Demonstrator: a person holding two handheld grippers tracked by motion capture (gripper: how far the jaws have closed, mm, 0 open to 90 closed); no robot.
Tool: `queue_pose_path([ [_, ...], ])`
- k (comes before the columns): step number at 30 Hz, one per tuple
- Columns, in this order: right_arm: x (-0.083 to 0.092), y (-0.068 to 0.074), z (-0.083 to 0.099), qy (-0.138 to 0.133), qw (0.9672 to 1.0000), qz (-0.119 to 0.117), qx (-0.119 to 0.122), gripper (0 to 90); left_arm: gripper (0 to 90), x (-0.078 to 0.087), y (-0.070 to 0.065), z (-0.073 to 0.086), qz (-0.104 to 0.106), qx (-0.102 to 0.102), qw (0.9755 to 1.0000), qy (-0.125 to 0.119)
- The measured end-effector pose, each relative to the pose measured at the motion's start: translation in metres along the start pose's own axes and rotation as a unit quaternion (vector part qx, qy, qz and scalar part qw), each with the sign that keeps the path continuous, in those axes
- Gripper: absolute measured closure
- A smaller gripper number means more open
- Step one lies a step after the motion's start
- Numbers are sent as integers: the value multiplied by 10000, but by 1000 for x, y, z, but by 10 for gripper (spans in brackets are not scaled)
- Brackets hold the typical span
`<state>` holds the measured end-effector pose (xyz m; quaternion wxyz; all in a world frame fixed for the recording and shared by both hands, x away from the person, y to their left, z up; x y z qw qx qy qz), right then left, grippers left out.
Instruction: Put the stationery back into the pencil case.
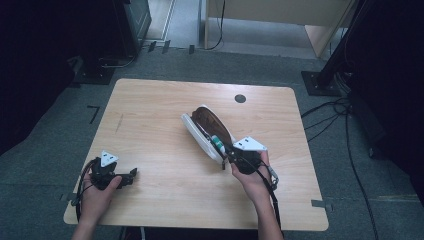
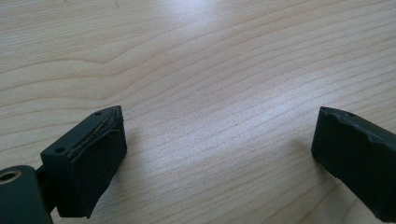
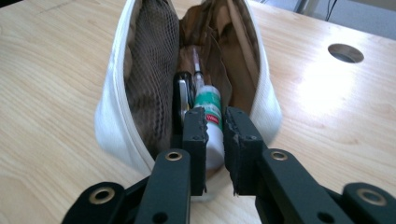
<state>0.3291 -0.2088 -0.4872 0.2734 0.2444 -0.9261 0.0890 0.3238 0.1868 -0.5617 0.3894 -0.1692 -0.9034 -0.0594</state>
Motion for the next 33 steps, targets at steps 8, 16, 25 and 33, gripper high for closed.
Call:
queue_pose_path([
  [8, -4, 6, 14, 229, 9997, -55, 96, 835, 32, 0, 0, 0, 0, 0, 10000, 0],
  [16, -20, 5, 13, 299, 9995, -12, 28, 850, 32, 0, 0, 0, 0, 0, 10000, -1],
  [25, -25, 6, 9, 252, 9997, -72, -5, 846, 32, 0, 0, 0, 0, 1, 10000, 1],
  [33, -1, -3, 10, 40, 9999, -20, -148, 821, 32, 0, 0, 0, 0, 0, 10000, -1],
])
Point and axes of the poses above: each handheld gripper's, and its own axes: x roughly backward along the jaws, z roughly out of its underside, y roughly to its left, the point moved 6 cm from there along -x, roughly forward along the jaws, and after that the axes turned 3 degrees about x, right-handed, at the moved point
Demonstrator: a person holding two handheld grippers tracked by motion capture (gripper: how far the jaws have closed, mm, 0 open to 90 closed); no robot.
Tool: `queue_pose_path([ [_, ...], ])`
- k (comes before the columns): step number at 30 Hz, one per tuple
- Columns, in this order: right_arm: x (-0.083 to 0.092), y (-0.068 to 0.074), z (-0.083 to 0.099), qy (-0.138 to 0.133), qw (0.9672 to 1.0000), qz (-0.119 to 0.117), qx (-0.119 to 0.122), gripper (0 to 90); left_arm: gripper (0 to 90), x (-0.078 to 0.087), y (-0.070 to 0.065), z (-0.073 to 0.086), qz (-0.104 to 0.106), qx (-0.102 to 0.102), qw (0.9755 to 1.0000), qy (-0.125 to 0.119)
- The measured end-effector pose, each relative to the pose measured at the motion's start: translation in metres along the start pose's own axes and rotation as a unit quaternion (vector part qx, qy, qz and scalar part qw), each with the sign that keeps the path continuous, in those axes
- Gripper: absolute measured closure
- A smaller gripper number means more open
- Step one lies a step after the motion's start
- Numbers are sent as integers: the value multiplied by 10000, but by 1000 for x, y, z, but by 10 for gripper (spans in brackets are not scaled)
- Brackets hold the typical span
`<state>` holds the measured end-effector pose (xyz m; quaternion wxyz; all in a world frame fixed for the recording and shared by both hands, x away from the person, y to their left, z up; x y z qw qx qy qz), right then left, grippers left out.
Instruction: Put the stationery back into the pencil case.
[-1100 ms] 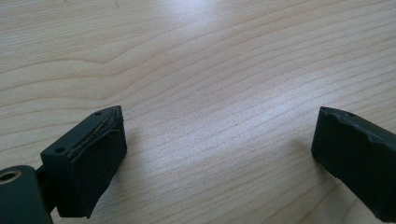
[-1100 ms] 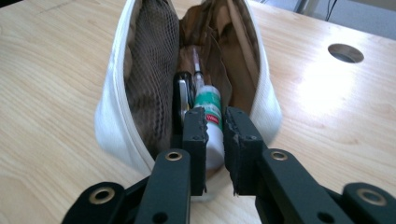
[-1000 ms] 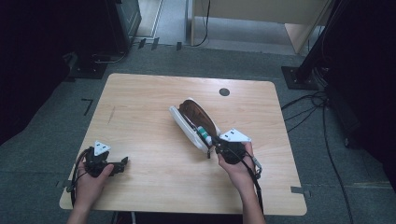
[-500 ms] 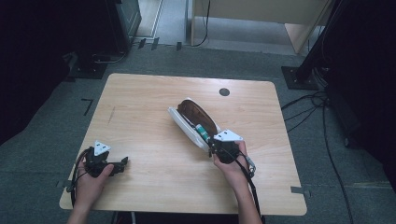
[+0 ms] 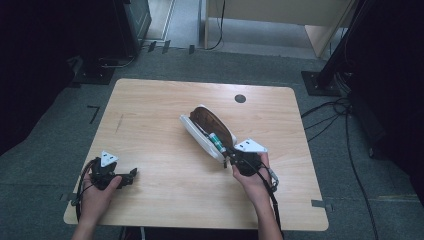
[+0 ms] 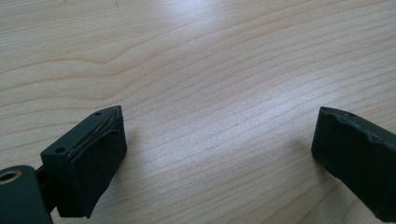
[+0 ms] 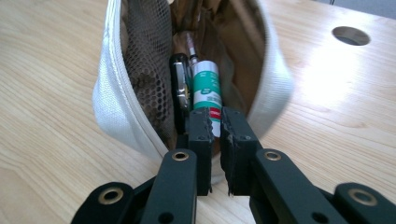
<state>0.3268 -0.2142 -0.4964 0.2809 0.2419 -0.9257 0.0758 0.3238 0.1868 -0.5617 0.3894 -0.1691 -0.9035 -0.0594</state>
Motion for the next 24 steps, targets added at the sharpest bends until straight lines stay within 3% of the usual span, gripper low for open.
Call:
queue_pose_path([
  [5, 16, -12, 5, -98, 9998, 60, -147, 772, 32, 0, 0, 0, 0, 0, 10000, 1],
  [12, 32, -31, 17, -76, 9993, 111, -338, 622, 32, 0, 0, 0, 0, -1, 10000, 1],
  [20, 46, -49, 33, 34, 9984, 217, -515, 429, 32, 0, 0, 0, 1, -1, 10000, 1],
  [24, 51, -57, 42, 112, 9978, 226, -605, 247, 32, 0, 0, 0, 0, 0, 10000, 0],
])
Point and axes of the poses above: each handheld gripper's, and its own axes: x roughly backward along the jaws, z roughly out of its underside, y roughly to its left, the point moved 6 cm from there along -x, roughly forward along the jaws, and after that the axes turned 3 degrees about x, right-handed, at the moved point
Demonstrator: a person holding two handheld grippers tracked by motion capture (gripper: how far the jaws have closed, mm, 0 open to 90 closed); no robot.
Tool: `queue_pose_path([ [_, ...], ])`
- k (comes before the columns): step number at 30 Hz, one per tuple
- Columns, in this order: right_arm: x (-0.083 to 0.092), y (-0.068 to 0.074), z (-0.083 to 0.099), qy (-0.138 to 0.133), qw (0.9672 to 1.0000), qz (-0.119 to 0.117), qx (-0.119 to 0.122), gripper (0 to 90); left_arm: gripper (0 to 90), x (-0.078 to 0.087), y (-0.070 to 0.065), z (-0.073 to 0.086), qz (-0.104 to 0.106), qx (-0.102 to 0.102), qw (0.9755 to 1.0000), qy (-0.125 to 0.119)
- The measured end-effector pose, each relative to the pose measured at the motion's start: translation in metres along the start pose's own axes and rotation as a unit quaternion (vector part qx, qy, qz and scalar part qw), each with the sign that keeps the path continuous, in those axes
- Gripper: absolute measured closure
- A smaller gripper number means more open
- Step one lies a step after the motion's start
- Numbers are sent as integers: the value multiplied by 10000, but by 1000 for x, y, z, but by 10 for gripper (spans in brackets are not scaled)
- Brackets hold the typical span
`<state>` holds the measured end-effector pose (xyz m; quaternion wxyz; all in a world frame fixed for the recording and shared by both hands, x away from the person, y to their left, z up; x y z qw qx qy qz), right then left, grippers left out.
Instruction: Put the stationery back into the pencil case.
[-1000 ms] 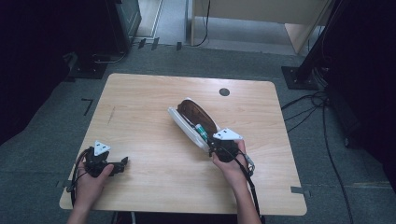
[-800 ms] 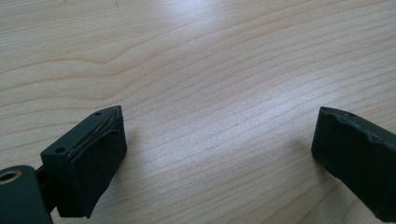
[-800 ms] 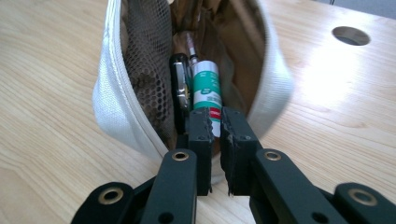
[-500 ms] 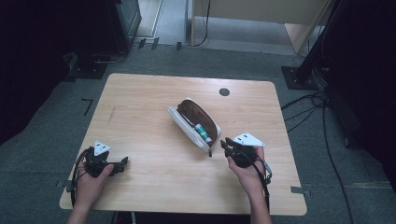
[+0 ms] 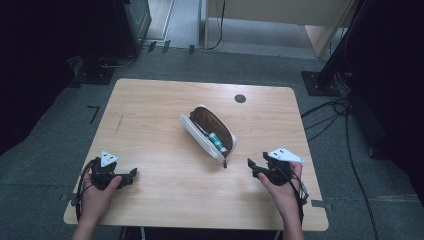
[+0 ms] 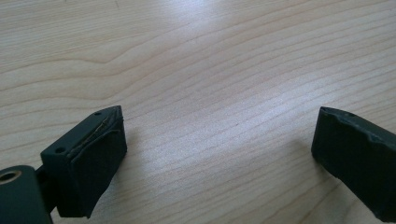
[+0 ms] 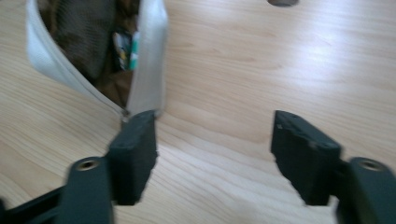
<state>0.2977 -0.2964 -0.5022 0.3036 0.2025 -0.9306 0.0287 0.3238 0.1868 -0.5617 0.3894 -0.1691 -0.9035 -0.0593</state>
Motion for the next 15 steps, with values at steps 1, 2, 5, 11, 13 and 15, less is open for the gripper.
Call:
queue_pose_path([
  [1, 1, -3, 2, 38, 10000, 59, -18, 197, 32, 0, 0, 0, 1, -1, 10000, 1],
  [2, 1, -5, 4, 65, 9999, 123, -18, 153, 32, 0, 0, 0, 0, 0, 10000, 1],
  [5, 4, -12, 11, 151, 9996, 245, -30, 101, 32, 0, 0, 0, 1, 1, 10000, 0],
  [11, 8, -25, 25, 293, 9988, 364, -124, 0, 32, 0, 0, 0, 0, -3, 10000, 1],
  [13, 10, -31, 31, 363, 9982, 458, -146, 0, 32, 0, 0, 0, -1, -2, 10000, 0],
  [15, 11, -36, 37, 445, 9974, 542, -176, 0, 32, 0, 0, 0, 0, 0, 10000, 1],
])
Point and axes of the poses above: each handheld gripper's, and its own axes: x roughly backward along the jaws, z roughly out of its underside, y roughly to its left, the point moved 6 cm from there along -x, roughly forward along the jaws, and after that the axes turned 3 degrees about x, right-handed, at the moved point
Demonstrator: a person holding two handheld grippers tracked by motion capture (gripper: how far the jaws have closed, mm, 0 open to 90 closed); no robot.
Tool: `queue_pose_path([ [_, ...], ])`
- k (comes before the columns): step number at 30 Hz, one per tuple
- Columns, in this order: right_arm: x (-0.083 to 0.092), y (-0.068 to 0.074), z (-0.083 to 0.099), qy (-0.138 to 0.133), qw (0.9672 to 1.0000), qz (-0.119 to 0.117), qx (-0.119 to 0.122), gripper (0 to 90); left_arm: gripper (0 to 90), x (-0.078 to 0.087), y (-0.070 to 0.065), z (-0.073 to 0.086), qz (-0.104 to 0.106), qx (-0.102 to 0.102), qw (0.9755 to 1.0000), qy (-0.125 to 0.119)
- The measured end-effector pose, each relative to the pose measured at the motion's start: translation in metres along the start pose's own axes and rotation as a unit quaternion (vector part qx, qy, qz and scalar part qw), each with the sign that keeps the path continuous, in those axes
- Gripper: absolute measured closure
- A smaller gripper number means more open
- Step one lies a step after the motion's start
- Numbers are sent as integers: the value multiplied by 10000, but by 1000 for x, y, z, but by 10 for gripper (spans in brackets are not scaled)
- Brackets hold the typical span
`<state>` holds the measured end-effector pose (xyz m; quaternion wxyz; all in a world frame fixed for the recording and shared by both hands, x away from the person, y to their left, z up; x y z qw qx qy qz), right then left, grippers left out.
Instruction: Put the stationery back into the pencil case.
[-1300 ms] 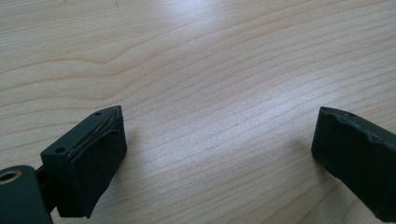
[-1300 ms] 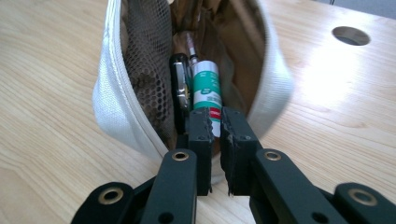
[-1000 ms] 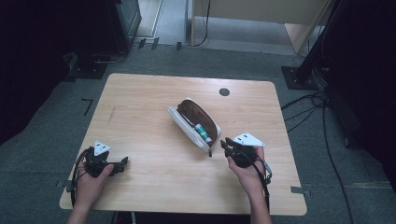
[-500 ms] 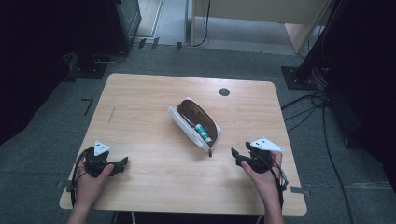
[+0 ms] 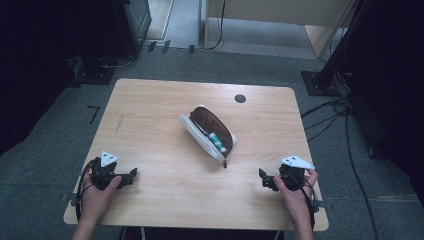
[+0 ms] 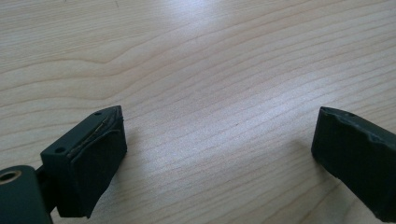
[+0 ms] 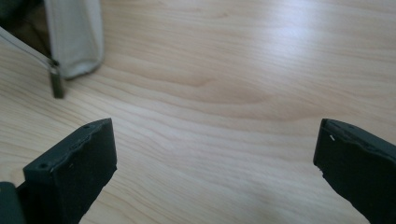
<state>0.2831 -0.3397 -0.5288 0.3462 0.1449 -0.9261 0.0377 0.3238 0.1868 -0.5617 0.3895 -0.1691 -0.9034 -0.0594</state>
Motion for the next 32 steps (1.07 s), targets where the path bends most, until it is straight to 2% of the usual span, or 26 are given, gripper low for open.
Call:
queue_pose_path([
  [10, -2, -31, 40, 333, 9985, 265, -352, 0, 32, 0, 0, 0, 1, 1, 10000, 1],
  [16, 4, -43, 52, 382, 9974, 464, -391, 0, 32, 0, 0, 0, 0, 1, 10000, 0],
  [18, 4, -43, 54, 389, 9974, 553, -251, 0, 32, 0, 0, 0, 0, -1, 10000, -1],
  [21, 6, -43, 56, 350, 9979, 511, -199, 0, 32, 0, 0, 0, -1, -7, 10000, 5],
  [32, 7, -43, 57, 348, 9970, 617, -300, 0, 32, 0, 0, 0, 0, -10, 10000, 9],
])
Point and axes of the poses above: each handheld gripper's, and its own axes: x roughly backward along the jaws, z roughly out of its underside, y roughly to its left, the point moved 6 cm from there along -x, roughly forward along the jaws, and after that the axes turned 3 degrees about x, right-handed, at the moved point
